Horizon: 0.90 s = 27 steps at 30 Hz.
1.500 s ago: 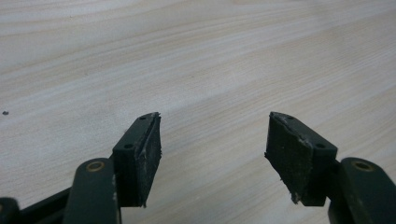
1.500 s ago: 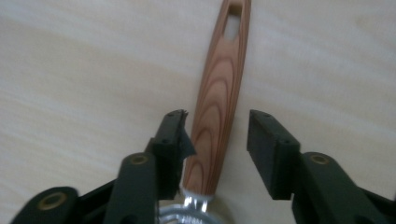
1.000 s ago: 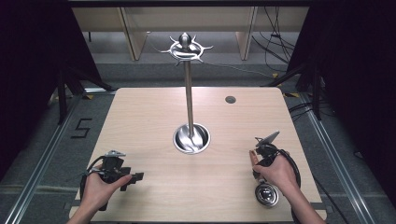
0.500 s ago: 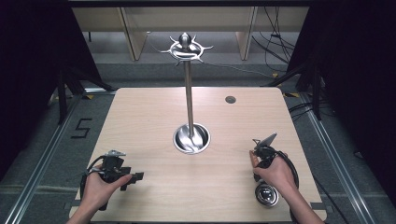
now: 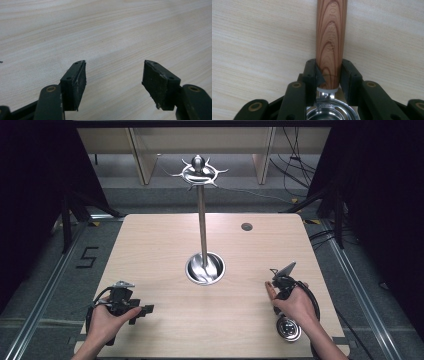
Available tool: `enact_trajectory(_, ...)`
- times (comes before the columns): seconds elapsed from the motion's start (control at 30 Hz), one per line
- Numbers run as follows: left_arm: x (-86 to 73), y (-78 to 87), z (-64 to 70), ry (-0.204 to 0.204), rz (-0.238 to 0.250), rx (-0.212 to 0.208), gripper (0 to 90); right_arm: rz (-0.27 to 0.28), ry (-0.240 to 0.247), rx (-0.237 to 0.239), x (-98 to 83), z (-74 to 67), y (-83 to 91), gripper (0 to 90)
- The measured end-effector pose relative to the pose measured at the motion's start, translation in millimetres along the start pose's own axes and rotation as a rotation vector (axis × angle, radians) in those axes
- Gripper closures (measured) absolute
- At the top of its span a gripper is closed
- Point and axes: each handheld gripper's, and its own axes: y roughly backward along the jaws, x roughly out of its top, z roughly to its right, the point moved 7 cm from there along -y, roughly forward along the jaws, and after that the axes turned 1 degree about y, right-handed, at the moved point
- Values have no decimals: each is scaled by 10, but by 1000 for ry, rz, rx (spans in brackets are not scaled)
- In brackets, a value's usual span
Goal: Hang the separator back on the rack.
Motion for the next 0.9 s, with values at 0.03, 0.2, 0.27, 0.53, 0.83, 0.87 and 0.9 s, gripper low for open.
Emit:
enact_trajectory(0.03, 0, 0, -1, 1, 0, 0, 348, -1, 0, 4, 0, 0, 0, 693)
enact_trajectory(0.2, -3, 2, -1, -2, -1, -3, 348, 36, -5, 15, 23, -12, 23, 694)
enact_trajectory(0.27, -3, 1, -3, -2, -1, -2, 348, 44, -1, 26, 27, -17, 39, 694)
enact_trajectory(0.53, 4, 9, -4, 3, 7, -1, 348, 66, 13, 31, 36, 7, 103, 695)
enact_trajectory(0.83, 15, 16, -11, 5, 19, 5, 348, 120, 5, 38, 58, 13, 269, 695)
enact_trajectory(0.87, 15, 17, -13, 4, 18, 5, 348, 122, 14, 33, 60, 29, 283, 695)
enact_trajectory(0.9, 14, 23, -12, 1, 15, 1, 348, 135, 11, 33, 68, 28, 290, 695)
